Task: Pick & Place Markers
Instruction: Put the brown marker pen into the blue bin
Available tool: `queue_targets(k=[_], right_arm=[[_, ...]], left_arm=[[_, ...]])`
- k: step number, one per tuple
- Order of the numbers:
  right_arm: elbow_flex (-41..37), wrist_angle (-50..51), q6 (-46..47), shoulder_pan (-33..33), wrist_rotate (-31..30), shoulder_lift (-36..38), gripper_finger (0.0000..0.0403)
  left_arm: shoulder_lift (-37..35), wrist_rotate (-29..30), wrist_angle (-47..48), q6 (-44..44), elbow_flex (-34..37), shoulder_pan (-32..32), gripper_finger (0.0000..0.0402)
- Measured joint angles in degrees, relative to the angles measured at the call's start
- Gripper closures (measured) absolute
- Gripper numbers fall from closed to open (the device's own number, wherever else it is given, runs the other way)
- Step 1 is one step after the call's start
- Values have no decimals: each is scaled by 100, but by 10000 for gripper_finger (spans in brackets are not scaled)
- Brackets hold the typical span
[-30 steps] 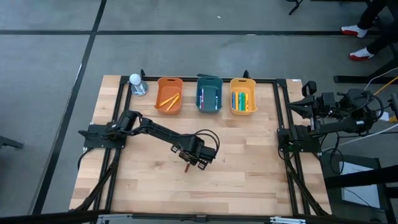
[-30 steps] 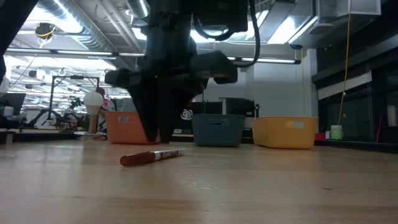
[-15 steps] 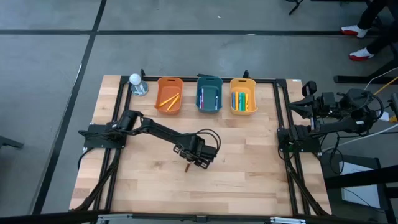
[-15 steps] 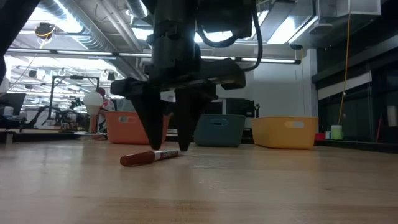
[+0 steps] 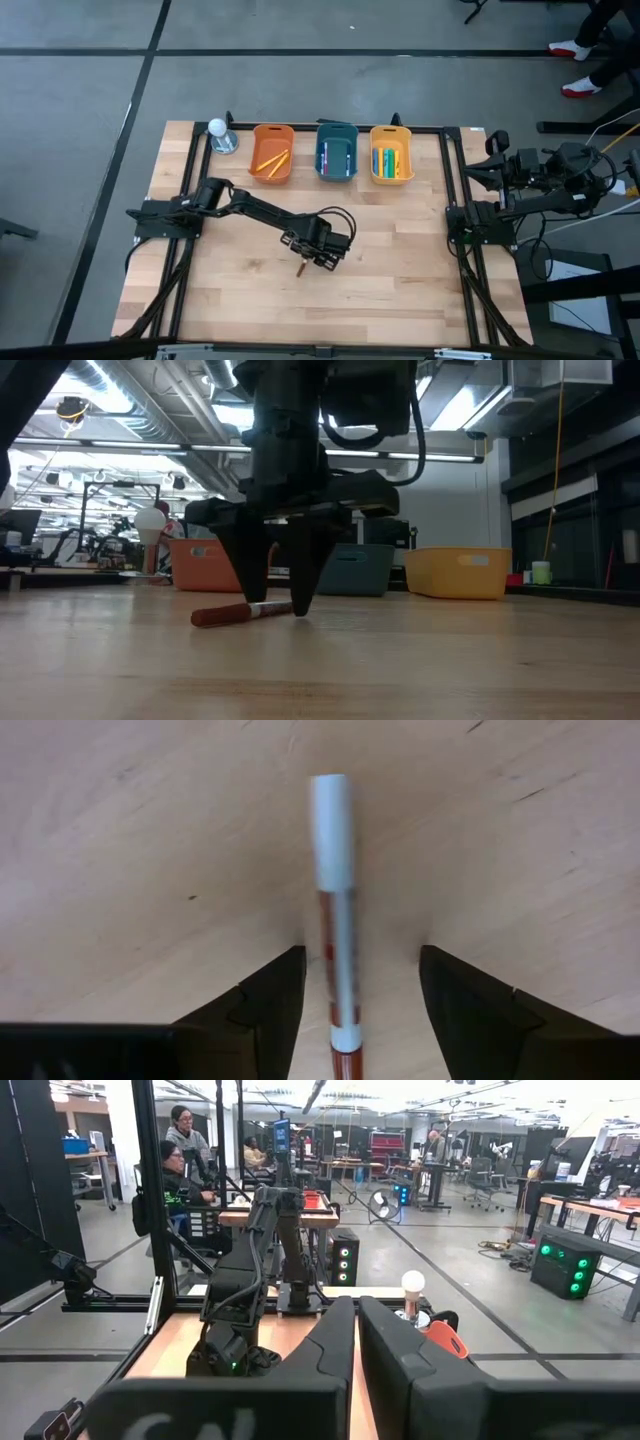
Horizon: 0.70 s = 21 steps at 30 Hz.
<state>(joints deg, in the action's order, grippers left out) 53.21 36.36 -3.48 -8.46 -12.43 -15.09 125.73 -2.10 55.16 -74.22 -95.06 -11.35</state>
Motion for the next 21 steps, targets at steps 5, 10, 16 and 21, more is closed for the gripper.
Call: queue_targets(k=[5,10,16,21], right_arm=[[0,-2,-1,0,0,0,382],[0,-2,1,1,-2,0,382],[0,-2,-1,0,-1,0,382],[0,-1,1,1,0,0,382]], left_arm=[[0,-65,-25,0,1,27,210],[0,-217,-14,42,3,69,232],[0,-243,-12,91,8,70,303],[2,-307,-45,196,8,69,370]])
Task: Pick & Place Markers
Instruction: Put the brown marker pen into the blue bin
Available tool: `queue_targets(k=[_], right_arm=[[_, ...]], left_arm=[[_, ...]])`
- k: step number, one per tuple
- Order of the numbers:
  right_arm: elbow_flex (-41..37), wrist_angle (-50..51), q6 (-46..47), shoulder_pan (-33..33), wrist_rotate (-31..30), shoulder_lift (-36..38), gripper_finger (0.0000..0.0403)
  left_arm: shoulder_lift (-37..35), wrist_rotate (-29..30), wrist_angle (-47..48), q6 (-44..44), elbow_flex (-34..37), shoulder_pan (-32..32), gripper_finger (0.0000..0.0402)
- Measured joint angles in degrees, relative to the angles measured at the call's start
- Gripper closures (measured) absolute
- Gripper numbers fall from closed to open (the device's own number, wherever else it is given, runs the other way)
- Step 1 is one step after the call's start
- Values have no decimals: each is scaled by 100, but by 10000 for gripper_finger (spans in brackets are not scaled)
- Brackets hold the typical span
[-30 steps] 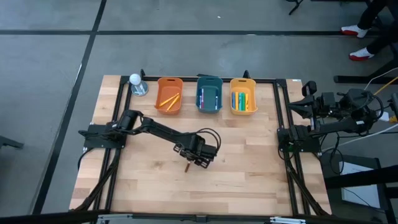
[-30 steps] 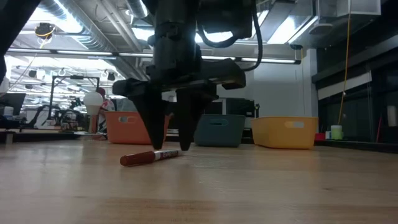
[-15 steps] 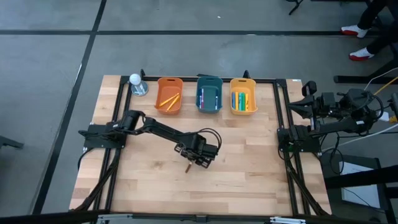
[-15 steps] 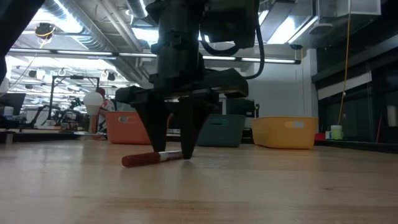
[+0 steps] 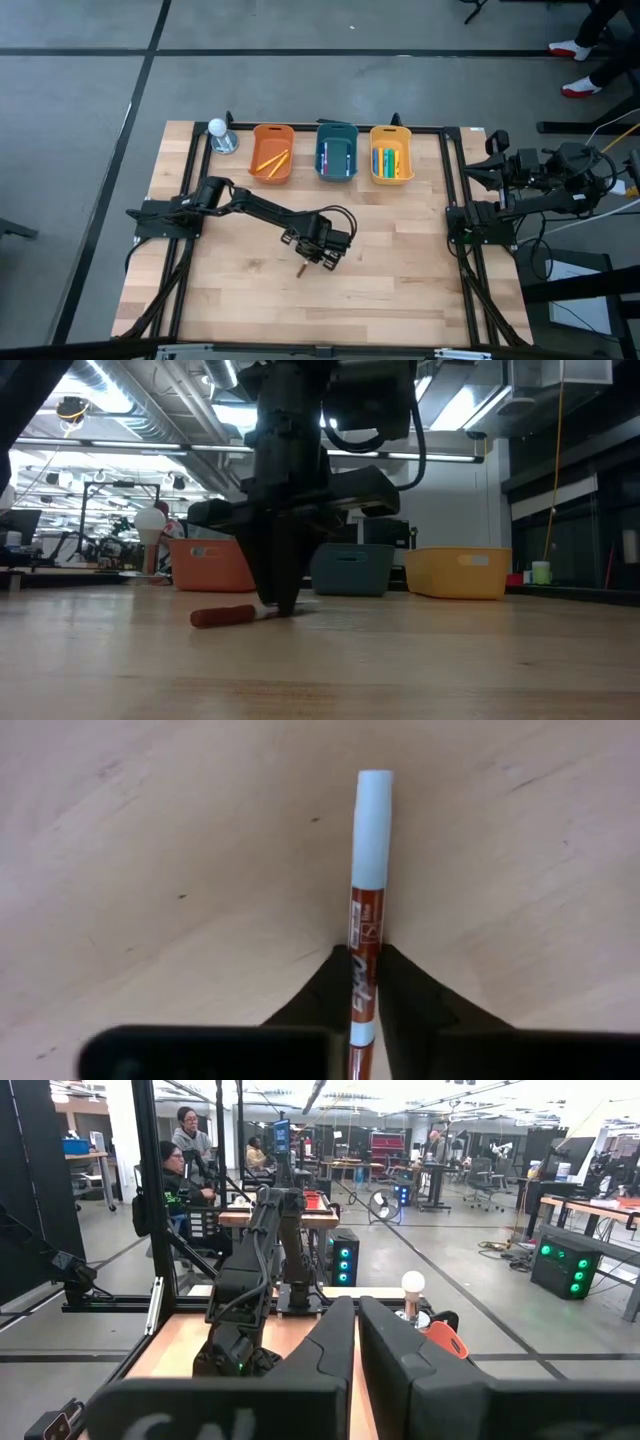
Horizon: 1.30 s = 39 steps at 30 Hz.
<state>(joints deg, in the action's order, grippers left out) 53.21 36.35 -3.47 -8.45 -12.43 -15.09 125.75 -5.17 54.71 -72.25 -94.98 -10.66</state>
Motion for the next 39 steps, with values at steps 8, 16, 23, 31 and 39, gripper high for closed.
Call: queue_targets(k=[8,16,23,31,39], right_arm=[[0,-1,-2,-1,0,0,382],[0,1,-2,0,-1,0,382],[0,1,-2,-1,-1,0,382],[0,1,0,-2,0,0,382],[0,1,-2,0,-2,0,382]], left_arm=[[0,-22,-17,-28,-2,-6,381],[-13,-13,127,0,-56,-6,383],[-223,-18,215,55,-171,-1,383],[-699,191,227,9,-179,18,383],[-1289,700,159,60,-184,96,383]])
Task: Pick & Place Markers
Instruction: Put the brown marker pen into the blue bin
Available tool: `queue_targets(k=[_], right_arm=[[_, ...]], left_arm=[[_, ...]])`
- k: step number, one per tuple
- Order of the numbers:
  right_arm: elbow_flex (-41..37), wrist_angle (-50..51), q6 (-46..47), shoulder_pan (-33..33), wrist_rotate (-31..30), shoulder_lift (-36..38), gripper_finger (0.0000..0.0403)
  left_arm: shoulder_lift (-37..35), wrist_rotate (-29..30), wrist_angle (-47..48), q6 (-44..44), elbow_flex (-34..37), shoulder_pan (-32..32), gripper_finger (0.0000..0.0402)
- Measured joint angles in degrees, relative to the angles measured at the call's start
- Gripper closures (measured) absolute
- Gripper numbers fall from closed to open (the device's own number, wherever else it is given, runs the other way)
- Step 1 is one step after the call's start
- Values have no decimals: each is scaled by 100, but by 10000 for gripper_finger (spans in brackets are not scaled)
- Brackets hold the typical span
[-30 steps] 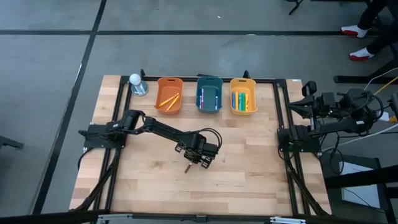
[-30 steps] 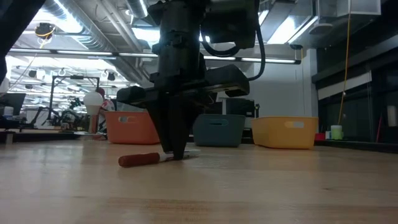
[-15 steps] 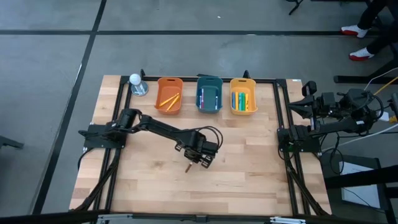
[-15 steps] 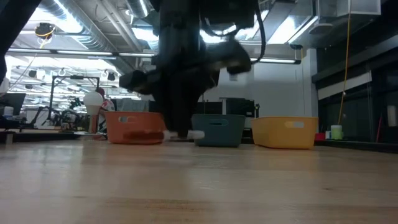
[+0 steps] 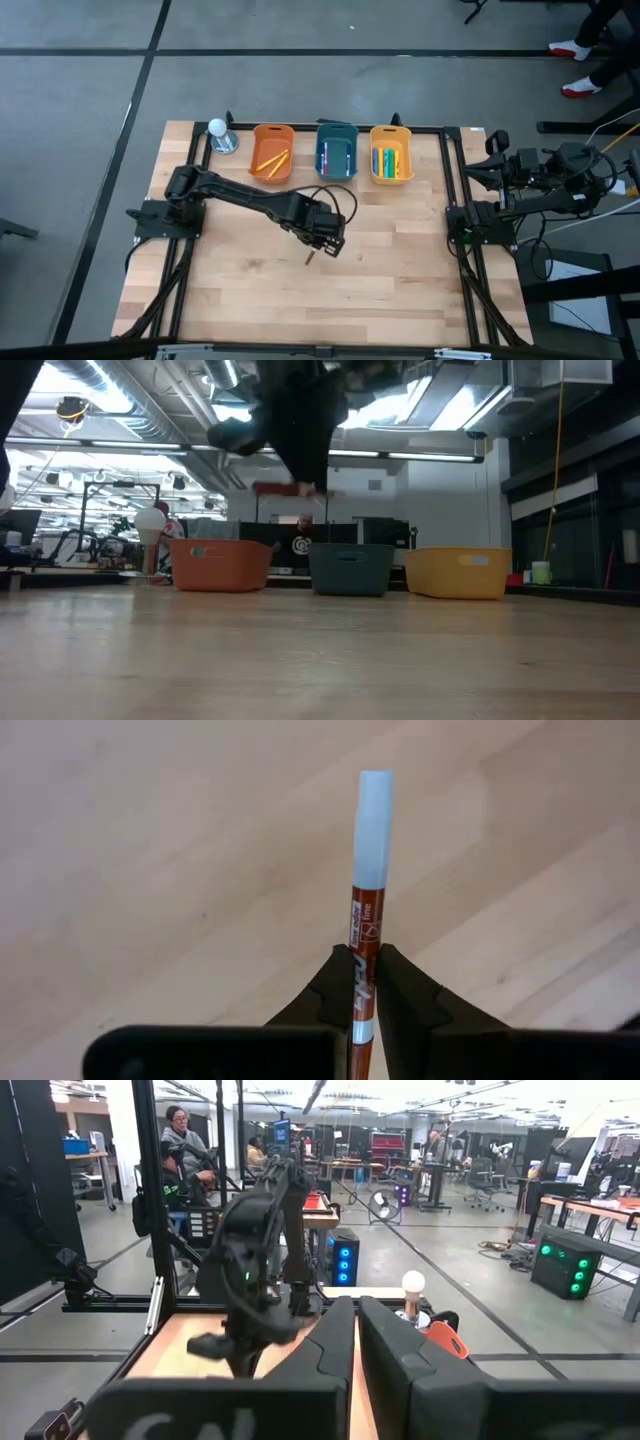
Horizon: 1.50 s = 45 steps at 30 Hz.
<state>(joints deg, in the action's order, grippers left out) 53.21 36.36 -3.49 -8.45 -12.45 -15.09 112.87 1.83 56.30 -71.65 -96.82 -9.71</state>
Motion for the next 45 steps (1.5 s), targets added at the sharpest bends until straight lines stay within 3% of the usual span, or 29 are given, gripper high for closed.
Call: queue_targets(k=[9,21,34,45], right_arm=[[1,-1,1,-1,1,0,382],[0,0,1,-2,2,-1,382],[0,0,0,0,2,0,382],[0,-1,0,-2,1,0,382]], left_arm=[[-608,491,-237,446,0,248,383],[-958,590,-257,1382,0,745,383],[-958,229,-261,2745,0,1406,383],[-958,-501,-833,3717,0,2322,383]])
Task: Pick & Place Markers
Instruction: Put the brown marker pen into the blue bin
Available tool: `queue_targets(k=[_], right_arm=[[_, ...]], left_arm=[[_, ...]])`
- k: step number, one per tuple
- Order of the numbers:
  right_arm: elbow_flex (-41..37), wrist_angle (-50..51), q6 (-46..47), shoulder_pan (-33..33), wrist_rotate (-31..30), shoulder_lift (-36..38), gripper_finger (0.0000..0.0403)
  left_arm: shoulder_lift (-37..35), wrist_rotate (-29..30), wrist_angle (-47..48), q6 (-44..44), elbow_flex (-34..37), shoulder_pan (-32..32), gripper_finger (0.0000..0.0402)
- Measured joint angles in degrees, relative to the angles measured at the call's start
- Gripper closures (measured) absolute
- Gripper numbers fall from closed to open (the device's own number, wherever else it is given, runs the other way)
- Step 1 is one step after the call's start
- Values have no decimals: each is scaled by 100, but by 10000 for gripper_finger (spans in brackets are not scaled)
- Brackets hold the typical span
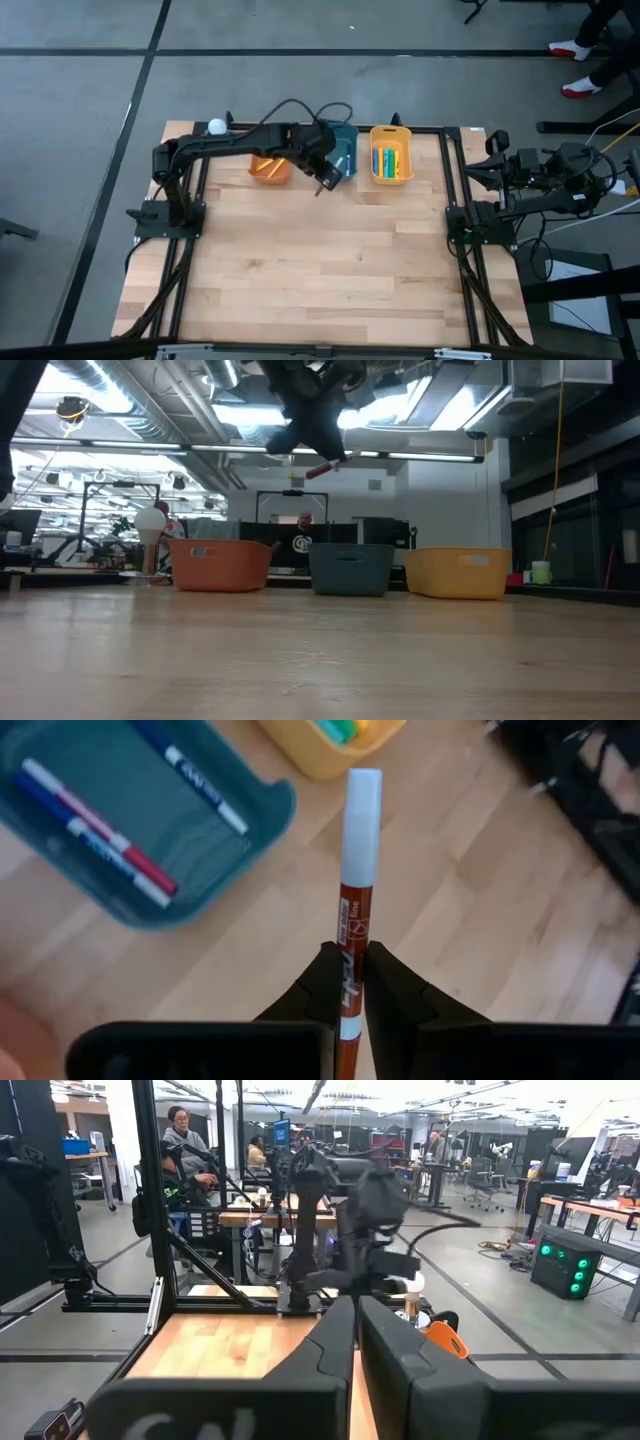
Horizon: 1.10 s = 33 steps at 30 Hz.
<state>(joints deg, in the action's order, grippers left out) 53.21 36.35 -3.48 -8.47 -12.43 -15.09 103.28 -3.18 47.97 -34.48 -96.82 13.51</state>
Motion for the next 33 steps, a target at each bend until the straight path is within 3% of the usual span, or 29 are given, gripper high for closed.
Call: queue_targets(k=[16,33], right_arm=[[0,1,2,0,-1,0,382],[0,1,0,1,0,0,382]], left_arm=[[4,-853,-763,220,0,1314,383],[115,-961,-1133,59,0,2067,383]])
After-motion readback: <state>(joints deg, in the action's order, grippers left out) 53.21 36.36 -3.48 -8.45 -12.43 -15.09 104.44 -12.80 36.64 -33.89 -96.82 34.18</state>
